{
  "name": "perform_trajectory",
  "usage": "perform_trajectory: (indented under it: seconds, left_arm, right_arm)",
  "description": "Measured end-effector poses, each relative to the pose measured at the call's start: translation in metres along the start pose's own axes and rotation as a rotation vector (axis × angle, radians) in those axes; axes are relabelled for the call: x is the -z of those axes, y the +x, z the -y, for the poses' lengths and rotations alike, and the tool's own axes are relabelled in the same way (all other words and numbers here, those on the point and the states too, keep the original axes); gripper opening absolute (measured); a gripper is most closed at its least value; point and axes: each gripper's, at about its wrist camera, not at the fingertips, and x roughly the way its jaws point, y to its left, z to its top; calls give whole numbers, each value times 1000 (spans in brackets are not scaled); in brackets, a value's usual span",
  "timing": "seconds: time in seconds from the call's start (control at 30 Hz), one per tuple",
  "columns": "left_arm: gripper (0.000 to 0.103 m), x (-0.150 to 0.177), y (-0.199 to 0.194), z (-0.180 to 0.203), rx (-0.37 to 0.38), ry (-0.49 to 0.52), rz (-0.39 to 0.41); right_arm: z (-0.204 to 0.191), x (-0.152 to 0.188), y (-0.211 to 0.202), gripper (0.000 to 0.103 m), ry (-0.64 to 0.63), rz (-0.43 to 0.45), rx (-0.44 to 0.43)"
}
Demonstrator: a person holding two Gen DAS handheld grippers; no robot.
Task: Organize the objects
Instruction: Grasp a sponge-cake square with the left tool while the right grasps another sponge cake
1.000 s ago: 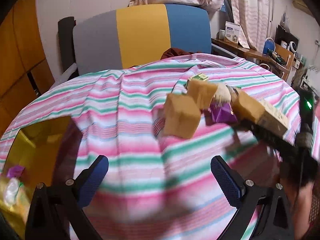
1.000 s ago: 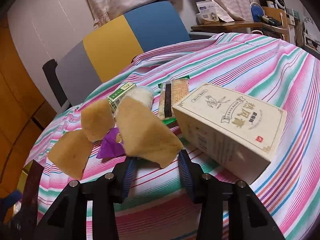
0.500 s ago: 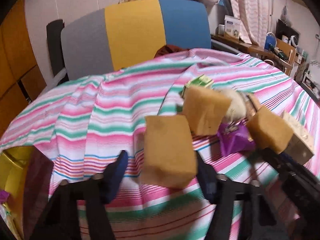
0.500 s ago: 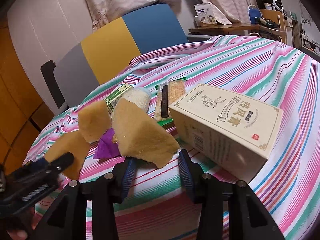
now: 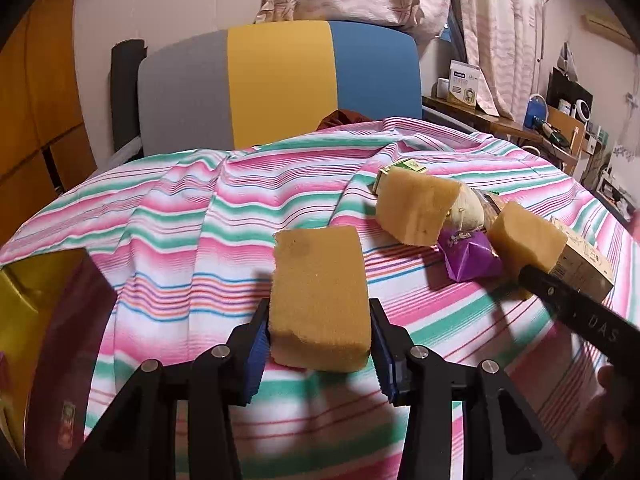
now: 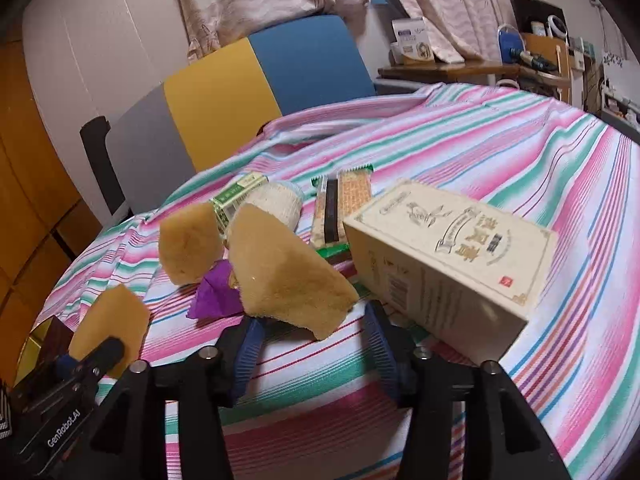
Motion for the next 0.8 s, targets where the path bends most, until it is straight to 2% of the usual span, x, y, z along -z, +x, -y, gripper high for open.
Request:
perform_trajectory:
  seconds: [0.13,0.3,0.53,0.67,0.8]
  left_arm:
    - [46,8,-8,-2,5,-2,11]
    - [46,16,-14,-8,14,-25,17]
    - [46,18,-13,-13,27,-48,8]
    - [46,19,-12,-13,27,-47,6]
    - [46,19,-12,-13,27,-46,6]
  right_arm:
    - [-6,-1,-7,61,-27,29,19]
    - [-5,-8,1,61,-27,-21,45]
    - [-13,-20,2,61,-104,-3,82]
    - [-15,-21,14,61,-125,-40,40]
    - [-16,-18,12,47,-137,-27,-14]
